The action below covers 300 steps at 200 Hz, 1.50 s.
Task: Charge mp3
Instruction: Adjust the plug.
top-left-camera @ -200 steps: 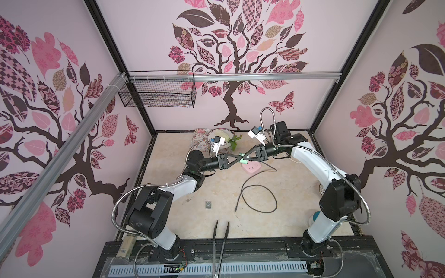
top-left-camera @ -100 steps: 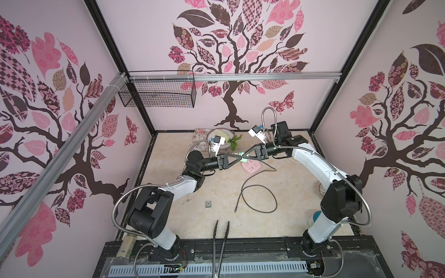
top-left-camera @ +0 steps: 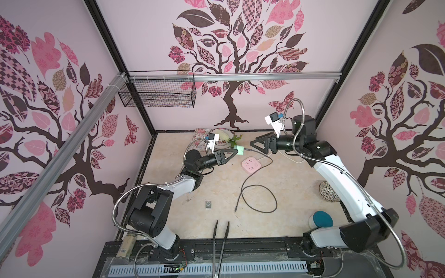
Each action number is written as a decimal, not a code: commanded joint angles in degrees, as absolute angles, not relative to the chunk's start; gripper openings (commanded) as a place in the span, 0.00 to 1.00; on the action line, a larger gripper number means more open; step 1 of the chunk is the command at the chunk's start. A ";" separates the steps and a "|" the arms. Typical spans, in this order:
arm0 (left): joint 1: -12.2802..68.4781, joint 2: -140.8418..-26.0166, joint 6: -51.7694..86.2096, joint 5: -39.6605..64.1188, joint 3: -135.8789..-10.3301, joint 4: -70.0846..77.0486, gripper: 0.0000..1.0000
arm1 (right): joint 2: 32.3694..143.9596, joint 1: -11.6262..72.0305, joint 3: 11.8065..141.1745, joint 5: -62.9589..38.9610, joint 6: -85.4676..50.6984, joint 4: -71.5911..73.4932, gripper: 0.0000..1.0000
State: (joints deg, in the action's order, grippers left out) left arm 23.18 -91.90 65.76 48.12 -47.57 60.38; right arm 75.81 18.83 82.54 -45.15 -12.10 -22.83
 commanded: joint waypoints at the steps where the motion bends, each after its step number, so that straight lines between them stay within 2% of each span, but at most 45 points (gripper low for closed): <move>1: 23.43 -92.41 65.04 46.73 -51.78 60.75 0.16 | 68.31 18.72 74.16 -38.88 -22.06 -20.03 0.78; 20: 24.09 -92.75 64.82 46.82 -53.23 60.09 0.17 | 64.02 19.84 63.34 -39.56 -29.63 -10.59 0.72; 33: 24.70 -92.80 64.70 46.49 -53.70 60.06 0.17 | 63.65 22.11 57.96 -38.50 -33.08 -5.61 0.71; 50: 25.47 -92.57 64.36 46.74 -54.38 59.62 0.17 | 65.04 24.62 54.41 -37.66 -35.19 0.03 0.72; 94: 25.78 -91.12 63.54 46.85 -53.54 58.05 0.17 | 66.88 24.81 48.80 -36.46 -40.48 20.33 0.72; 130: 26.01 -91.01 63.98 46.58 -53.09 58.01 0.17 | 67.04 24.87 44.16 -35.41 -43.32 36.11 0.67; 168: 26.36 -92.32 66.56 46.58 -53.32 61.46 0.16 | 70.11 24.87 44.73 -36.04 -43.22 34.91 0.67; 242: 27.33 -93.56 69.07 46.94 -53.00 65.12 0.16 | 73.70 24.87 42.00 -34.20 -48.56 50.94 0.60; 271: 27.98 -93.78 68.91 46.94 -52.96 65.24 0.15 | 75.88 24.87 41.81 -34.52 -51.47 56.69 0.54; 300: 28.37 -94.29 69.33 47.05 -53.30 65.96 0.15 | 77.42 24.96 42.98 -35.86 -51.50 55.96 0.43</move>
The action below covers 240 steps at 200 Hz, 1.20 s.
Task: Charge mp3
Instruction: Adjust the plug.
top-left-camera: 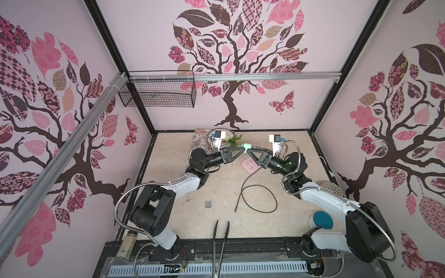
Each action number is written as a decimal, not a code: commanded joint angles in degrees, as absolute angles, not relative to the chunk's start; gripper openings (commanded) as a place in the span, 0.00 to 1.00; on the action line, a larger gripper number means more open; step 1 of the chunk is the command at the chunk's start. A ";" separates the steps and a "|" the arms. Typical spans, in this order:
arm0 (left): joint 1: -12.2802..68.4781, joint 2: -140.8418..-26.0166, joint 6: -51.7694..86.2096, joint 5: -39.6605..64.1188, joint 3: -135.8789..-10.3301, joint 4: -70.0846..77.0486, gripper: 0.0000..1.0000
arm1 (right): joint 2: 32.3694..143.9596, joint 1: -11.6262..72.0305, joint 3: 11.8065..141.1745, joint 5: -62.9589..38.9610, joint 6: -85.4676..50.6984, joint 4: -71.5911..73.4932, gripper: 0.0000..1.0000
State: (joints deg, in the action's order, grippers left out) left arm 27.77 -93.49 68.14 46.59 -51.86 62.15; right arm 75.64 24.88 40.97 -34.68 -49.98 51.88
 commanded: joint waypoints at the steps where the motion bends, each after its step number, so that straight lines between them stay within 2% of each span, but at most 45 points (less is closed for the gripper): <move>1: 28.33 -94.25 69.34 47.08 -53.33 65.98 0.15 | 77.42 24.96 42.93 -35.86 -51.50 55.98 0.43; 25: 28.56 -94.83 69.74 46.84 -53.68 66.34 0.15 | 77.43 24.96 42.68 -35.71 -51.24 55.83 0.36; 64: 29.52 -96.10 70.21 48.20 -55.13 66.62 0.14 | 77.03 24.96 42.63 -35.27 -50.63 55.26 0.37; 83: 30.07 -96.55 70.39 48.25 -55.57 66.86 0.14 | 77.08 24.95 42.58 -35.09 -50.63 55.80 0.34; 109: 30.25 -96.40 70.40 47.68 -55.46 66.84 0.14 | 77.09 24.96 42.78 -35.77 -49.78 55.38 0.22; 118: 30.23 -96.43 70.56 47.64 -55.56 66.80 0.19 | 76.69 24.96 42.80 -35.71 -49.04 54.20 0.16; 139: 29.81 -97.45 72.30 46.71 -55.79 66.71 0.44 | 75.08 24.96 43.17 -35.01 -45.93 49.61 0.02; 147: 29.08 -97.86 73.17 45.88 -55.58 66.71 0.57 | 74.33 24.96 44.05 -34.30 -43.99 45.75 0.00; 159: 26.94 -98.14 74.82 43.99 -54.45 66.16 0.63 | 72.85 24.86 46.40 -31.84 -39.32 36.30 0.00; 198: 16.09 -94.64 76.85 41.19 -47.25 60.11 0.62 | 74.62 23.77 61.26 -16.04 -18.08 -1.51 0.00; 214: 14.10 -91.65 70.13 41.51 -47.93 47.09 0.60 | 80.19 22.84 68.21 -11.12 -11.77 -13.39 0.00; 240: 14.35 -87.22 51.23 39.34 -54.86 19.32 0.59 | 89.91 22.33 76.95 -7.29 -4.57 -25.47 0.00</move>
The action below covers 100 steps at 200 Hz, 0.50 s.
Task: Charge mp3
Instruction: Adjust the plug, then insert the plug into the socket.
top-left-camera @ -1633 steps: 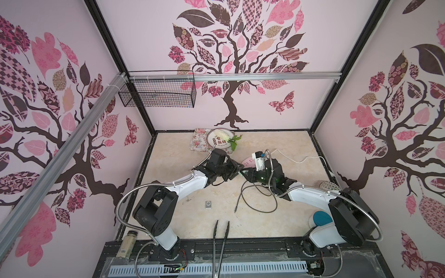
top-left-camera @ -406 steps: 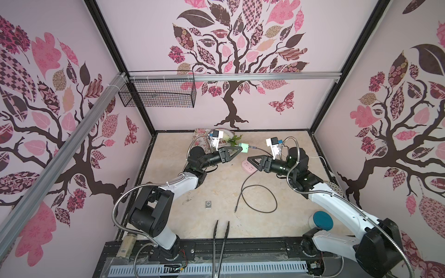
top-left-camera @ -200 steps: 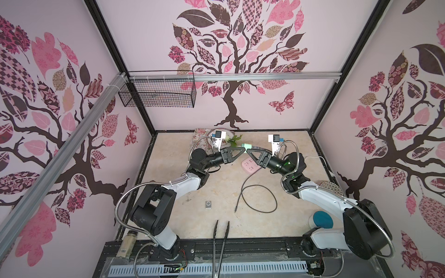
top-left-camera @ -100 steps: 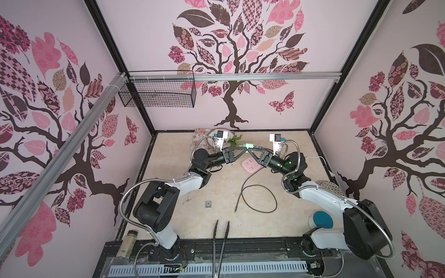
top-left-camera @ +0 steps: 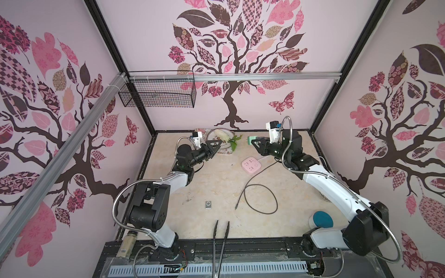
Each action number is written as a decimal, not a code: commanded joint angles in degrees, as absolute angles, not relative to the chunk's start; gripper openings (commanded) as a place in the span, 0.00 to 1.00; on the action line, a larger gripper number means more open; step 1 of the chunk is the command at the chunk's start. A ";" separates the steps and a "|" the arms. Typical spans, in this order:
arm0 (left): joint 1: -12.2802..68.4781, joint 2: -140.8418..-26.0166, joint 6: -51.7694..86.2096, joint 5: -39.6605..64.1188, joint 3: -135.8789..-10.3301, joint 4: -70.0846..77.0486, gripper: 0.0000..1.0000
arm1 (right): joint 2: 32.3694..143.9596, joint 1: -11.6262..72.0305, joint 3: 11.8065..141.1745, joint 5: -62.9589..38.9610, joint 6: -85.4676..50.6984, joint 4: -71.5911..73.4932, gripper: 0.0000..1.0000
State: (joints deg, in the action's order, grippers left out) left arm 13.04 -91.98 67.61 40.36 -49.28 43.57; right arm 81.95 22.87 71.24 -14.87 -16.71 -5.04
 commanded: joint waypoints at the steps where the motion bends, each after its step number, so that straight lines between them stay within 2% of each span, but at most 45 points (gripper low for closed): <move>1: 14.34 -87.12 50.75 39.23 -55.12 18.49 0.59 | 90.18 22.28 77.15 -7.25 -4.35 -25.74 0.00; 27: 14.37 -86.77 40.33 37.31 -60.74 1.75 0.57 | 97.98 22.08 82.38 -6.37 0.25 -31.58 0.00; 100: 14.15 -90.69 37.47 39.01 -61.96 0.00 0.55 | 111.38 24.05 90.03 -8.11 7.42 -32.84 0.00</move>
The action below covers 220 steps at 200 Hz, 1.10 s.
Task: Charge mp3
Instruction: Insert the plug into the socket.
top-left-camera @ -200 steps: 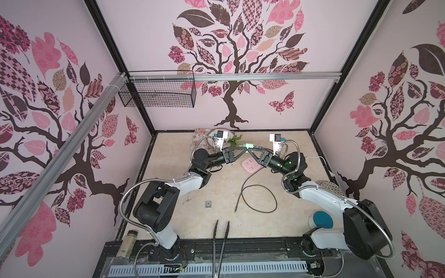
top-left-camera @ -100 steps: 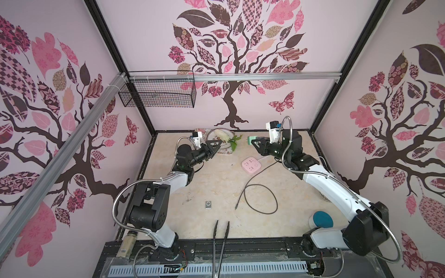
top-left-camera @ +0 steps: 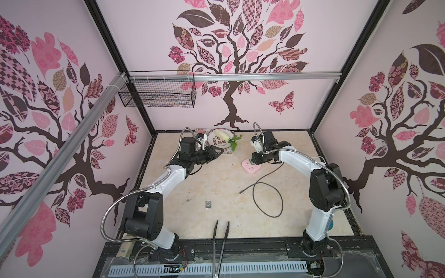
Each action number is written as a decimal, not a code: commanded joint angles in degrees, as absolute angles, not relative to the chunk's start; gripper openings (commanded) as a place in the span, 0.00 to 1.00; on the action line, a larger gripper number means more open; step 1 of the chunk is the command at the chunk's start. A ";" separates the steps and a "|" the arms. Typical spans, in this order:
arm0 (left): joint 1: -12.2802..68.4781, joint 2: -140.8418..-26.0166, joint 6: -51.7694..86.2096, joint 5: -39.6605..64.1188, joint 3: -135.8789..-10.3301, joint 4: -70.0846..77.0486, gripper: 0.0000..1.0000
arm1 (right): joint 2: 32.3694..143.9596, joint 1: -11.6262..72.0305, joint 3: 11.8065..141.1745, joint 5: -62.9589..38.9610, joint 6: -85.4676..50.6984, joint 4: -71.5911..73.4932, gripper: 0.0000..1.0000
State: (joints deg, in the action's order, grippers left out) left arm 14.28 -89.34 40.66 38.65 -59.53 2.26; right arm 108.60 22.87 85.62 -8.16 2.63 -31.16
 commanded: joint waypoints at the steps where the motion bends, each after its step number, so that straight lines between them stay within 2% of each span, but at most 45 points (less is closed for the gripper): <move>1: 14.15 -90.74 37.46 39.02 -61.96 0.04 0.56 | 111.41 24.11 90.10 -8.23 7.49 -32.85 0.00; 132: 14.10 -92.77 38.72 40.17 -63.09 2.20 0.55 | 117.00 24.65 92.54 -3.00 13.04 -30.47 0.00; 220: 14.07 -91.90 38.70 39.57 -62.62 2.06 0.55 | 118.44 26.40 93.15 -6.25 15.17 -33.46 0.00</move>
State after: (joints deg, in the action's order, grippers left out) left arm 14.28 -92.64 39.18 39.53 -60.45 0.80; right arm 115.74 25.02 91.59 -4.56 13.78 -30.94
